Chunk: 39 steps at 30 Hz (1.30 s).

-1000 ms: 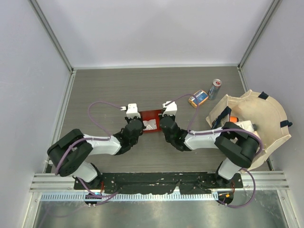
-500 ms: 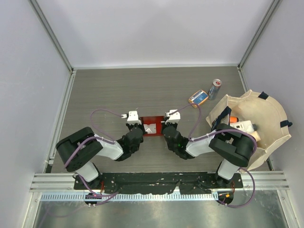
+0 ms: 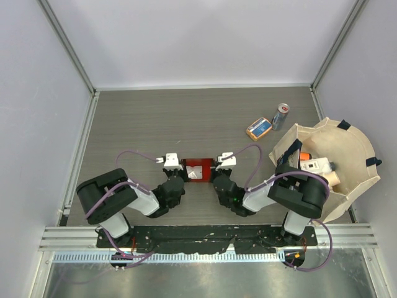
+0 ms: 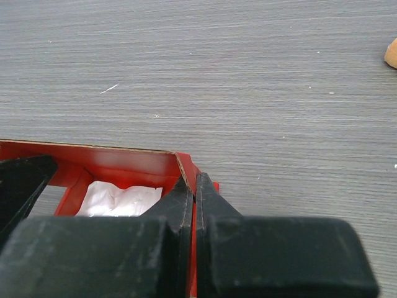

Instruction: Fold the paper box

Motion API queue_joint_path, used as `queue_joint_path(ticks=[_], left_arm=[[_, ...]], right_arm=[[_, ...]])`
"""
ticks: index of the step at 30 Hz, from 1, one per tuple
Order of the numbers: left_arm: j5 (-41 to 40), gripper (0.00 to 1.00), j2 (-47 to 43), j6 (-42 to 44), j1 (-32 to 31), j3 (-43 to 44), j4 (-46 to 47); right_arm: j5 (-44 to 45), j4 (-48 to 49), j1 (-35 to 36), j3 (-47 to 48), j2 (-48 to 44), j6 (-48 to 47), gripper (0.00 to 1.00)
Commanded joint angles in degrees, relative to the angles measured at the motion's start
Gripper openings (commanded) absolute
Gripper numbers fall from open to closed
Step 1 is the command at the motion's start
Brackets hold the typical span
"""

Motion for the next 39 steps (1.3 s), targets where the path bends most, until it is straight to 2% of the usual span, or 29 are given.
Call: queue_joint_path(ticks=[1, 9, 13, 14, 16, 17, 19, 20, 22, 23, 25, 26, 27, 28, 29, 30, 32, 33, 34, 36, 37, 39], left_arm=[[-7.68, 0.0, 3.09, -1.12, -0.45, -3.18, 3.74], [-11.72, 0.0, 8.62, -0.51, -3.7, -4.51, 10.24], [-13.39, 0.0, 10.56, 0.9, -4.66, -5.47, 13.32], [-13.74, 0.0, 10.56, 0.99, -4.75, -5.47, 13.42], [-13.92, 0.0, 10.48, 1.51, -4.84, -5.56, 13.5], [-14.01, 0.0, 10.39, 1.6, -4.84, -5.56, 13.5], [-14.01, 0.0, 10.21, 1.78, -4.93, -5.47, 13.42], [-13.93, 0.0, 10.21, 1.96, -4.93, -5.39, 13.42], [-13.57, 0.0, 10.3, 2.39, -5.11, -5.3, 13.42], [-13.57, 0.0, 10.21, 2.57, -5.28, -5.21, 13.42], [-13.57, 0.0, 10.21, 2.66, -5.54, -5.12, 13.42], [-13.57, 0.0, 10.21, 3.36, -5.63, -5.04, 13.42], [-13.75, 0.0, 10.04, 3.89, -5.81, -4.95, 13.42], [-14.1, 0.0, 10.04, 4.33, -6.07, -4.6, 13.42], [-14.45, 0.0, 10.04, 4.94, -6.25, -4.42, 13.33], [-14.45, 0.0, 9.95, 5.21, -6.34, -4.25, 13.33], [-14.54, 0.0, 9.95, 5.65, -6.51, -3.98, 13.42], [-14.54, 0.0, 10.21, 6.08, -6.69, -3.81, 13.33], [-14.8, 0.0, 10.3, 6.44, -6.95, -3.54, 13.42], [-15.15, 0.0, 10.39, 6.88, -7.13, -3.28, 13.33], [-15.33, 0.0, 10.21, 7.14, -7.3, -3.28, 13.24], [-16.03, 0.0, 9.95, 8.1, -7.65, -3.19, 13.07]], right_arm=[[7.85, 2.7, 0.3, -2.24, 0.79, 1.41, 0.02], [7.94, 2.79, 2.41, -4.09, 1.23, 1.58, 0.11], [7.85, -1.24, 3.55, -3.92, -0.26, 2.19, 0.22], [7.94, -6.13, 3.9, -3.83, -2.79, 4.2, 0.25], [8.72, -12.82, 5.47, -3.65, -6.31, 6.66, 0.4], [9.51, -20.95, 6.1, -3.39, -10.16, 9.29, 0.44], [10.22, -30.47, 7.68, -2.52, -14.83, 13.08, 0.55], [8.83, -42.27, 7.86, -1.9, -17.2, 18.32, 0.56], [6.89, -52.36, 7.86, -1.63, -25.63, 22.31, 0.57], [3.14, -57.11, 7.6, -2.15, -28.97, 22.93, 0.61], [-4.77, -60.39, 5.94, -2.33, -38.55, 19.43, 0.63], [-13.86, -61.97, 3.58, -2.16, -41.63, 18.38, 0.64], [-18.82, -62.69, 1.2, -1.81, -47.4, 16.8, 0.64], [-23.39, -63.39, -1.43, -1.02, -49.81, 16.7, 0.64], [-29.01, -63.74, -7.81, -0.49, -51.57, 16.61, 0.64], [-37.94, -64.1, -11.27, 0.21, -52.81, 16.78, 0.66], [-47.48, -65.15, -18.82, 4.07, -50.82, 18.36, 0.67], [-57.27, -64.98, -24.6, 5.56, -48.8, 19.06, 0.66], [-63.72, -62.98, -28.84, 10.1, -39.99, 21.42, 0.64], [-70.33, -62.52, -31.59, 13.56, -33.0, 22.76, 0.53], [-72.03, -59.99, -31.78, 15.66, -28.26, 24.68, 0.52], [-74.49, -54.55, -31.78, 16.04, -24.71, 28.46, 0.49]])
